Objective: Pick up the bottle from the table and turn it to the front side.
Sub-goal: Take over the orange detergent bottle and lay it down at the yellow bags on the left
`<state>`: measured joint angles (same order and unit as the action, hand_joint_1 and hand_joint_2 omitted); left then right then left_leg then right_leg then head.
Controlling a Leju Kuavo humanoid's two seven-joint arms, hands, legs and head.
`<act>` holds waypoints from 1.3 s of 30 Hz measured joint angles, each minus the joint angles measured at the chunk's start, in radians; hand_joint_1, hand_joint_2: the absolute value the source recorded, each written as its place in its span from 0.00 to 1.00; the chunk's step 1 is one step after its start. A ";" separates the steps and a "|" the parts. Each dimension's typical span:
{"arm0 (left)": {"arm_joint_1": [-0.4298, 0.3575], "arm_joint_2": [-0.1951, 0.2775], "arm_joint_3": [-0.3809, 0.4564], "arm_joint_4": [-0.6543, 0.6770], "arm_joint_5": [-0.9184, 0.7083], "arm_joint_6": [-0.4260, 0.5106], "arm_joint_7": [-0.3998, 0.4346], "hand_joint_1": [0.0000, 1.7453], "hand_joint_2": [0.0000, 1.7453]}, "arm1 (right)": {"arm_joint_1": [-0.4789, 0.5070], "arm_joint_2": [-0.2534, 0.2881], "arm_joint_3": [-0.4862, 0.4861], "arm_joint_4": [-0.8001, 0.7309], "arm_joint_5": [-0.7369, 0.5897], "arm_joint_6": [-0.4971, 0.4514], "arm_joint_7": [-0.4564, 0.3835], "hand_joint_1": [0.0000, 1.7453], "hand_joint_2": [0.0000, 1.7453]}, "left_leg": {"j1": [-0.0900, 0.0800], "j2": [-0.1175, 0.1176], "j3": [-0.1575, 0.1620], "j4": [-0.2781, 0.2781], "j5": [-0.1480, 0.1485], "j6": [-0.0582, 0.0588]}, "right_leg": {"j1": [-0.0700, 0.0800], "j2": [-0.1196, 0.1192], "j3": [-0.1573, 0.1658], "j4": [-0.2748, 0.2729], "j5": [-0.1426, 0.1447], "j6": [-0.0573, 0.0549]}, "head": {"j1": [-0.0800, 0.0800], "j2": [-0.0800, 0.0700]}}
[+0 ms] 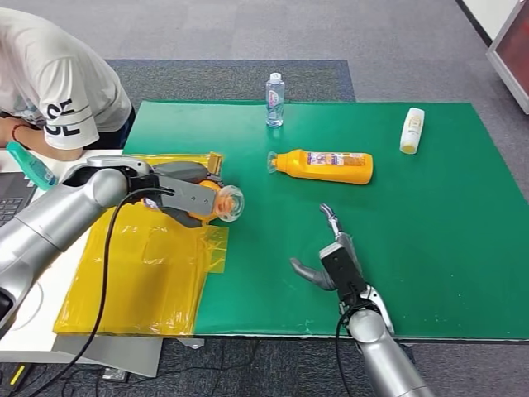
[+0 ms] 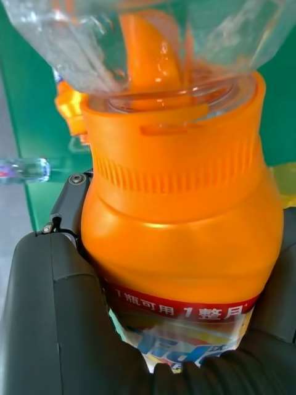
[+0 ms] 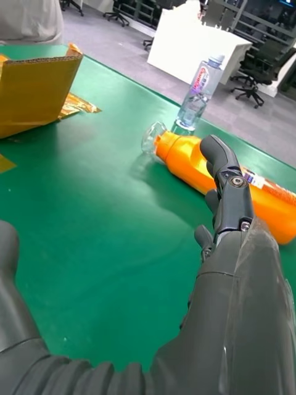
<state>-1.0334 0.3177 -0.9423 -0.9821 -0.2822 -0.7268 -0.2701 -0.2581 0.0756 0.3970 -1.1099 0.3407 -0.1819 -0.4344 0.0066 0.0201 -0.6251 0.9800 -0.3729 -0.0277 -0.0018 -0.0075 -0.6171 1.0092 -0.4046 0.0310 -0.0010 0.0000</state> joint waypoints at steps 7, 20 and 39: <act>-0.026 0.029 -0.092 0.029 0.223 -0.012 0.004 1.00 1.00 | -0.038 0.006 0.040 0.035 -0.015 -0.006 0.000 0.00 1.00 | 0.000 0.000 -0.001 0.000 0.000 0.000 | 0.000 0.000 -0.001 0.000 0.000 0.000 | 0.000 0.000; 0.024 0.022 -0.137 0.135 0.345 0.053 0.045 1.00 1.00 | -0.074 0.015 0.086 0.075 -0.034 -0.022 0.001 0.00 1.00 | 0.000 0.000 -0.002 0.000 0.000 0.000 | 0.000 0.000 -0.002 0.000 0.000 0.000 | 0.000 0.000; -0.012 0.012 -0.208 0.190 0.338 0.017 0.071 0.00 1.00 | -0.089 0.016 0.108 0.089 -0.036 -0.024 0.008 0.00 1.00 | 0.000 0.000 -0.003 0.000 0.000 0.000 | 0.000 0.000 -0.003 0.000 0.000 0.000 | 0.000 0.000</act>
<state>-1.0457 0.3294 -1.1502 -0.7918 0.0561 -0.7099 -0.1991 -0.3470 0.0912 0.5055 -1.0205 0.3048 -0.2054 -0.4262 0.0066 0.0201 -0.6277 0.9801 -0.3725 -0.0276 -0.0018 -0.0076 -0.6199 1.0097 -0.4043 0.0306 -0.0011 0.0000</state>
